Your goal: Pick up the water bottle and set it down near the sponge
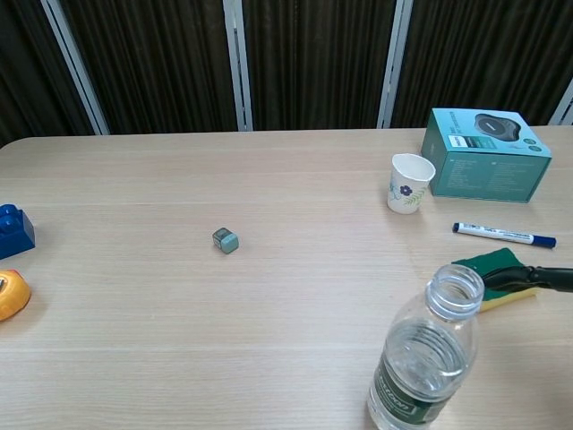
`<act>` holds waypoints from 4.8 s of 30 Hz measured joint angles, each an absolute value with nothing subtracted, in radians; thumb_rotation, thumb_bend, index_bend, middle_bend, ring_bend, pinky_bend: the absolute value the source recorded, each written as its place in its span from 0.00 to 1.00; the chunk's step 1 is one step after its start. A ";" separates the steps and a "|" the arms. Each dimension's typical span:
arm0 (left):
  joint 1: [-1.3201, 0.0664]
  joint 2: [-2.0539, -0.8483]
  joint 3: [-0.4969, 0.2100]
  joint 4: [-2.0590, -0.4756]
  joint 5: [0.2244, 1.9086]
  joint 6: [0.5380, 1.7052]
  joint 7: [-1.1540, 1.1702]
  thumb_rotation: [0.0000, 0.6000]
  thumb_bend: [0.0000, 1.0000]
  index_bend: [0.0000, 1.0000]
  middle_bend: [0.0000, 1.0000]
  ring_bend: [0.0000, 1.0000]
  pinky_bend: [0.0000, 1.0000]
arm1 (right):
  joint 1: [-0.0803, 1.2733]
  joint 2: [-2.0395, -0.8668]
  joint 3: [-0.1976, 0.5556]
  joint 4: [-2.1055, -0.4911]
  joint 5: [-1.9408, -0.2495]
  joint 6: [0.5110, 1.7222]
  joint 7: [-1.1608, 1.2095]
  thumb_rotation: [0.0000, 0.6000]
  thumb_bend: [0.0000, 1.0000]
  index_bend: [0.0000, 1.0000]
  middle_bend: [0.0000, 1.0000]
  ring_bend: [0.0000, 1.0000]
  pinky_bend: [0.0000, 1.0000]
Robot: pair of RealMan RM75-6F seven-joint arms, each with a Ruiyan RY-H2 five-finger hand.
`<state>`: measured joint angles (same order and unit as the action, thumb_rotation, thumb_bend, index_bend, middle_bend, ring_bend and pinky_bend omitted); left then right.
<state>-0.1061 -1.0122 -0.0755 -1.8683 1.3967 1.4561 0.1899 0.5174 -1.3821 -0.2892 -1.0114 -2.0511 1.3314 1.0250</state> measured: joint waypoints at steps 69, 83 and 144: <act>-0.133 -1.010 -0.076 -1.855 1.343 1.407 0.179 1.00 0.00 0.00 0.00 0.00 0.00 | 0.616 -1.617 -0.256 -1.194 -1.823 1.169 0.958 1.00 0.05 0.43 0.39 0.30 0.31; -0.132 -1.006 -0.074 -1.861 1.343 1.410 0.173 1.00 0.00 0.00 0.00 0.00 0.00 | 0.605 -1.578 -0.228 -1.229 -1.781 1.196 0.952 1.00 0.34 0.53 0.49 0.40 0.35; -0.147 -0.976 -0.092 -1.858 1.302 1.377 0.105 1.00 0.00 0.00 0.00 0.00 0.00 | 0.892 -1.534 0.232 -1.211 -0.233 0.924 -0.726 1.00 0.68 0.59 0.61 0.55 0.40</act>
<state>-0.1473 -0.9756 -0.0922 -1.8581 1.3020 1.3773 0.1048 0.8919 -1.5338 0.2318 -1.2109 -0.2331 0.9242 -0.7264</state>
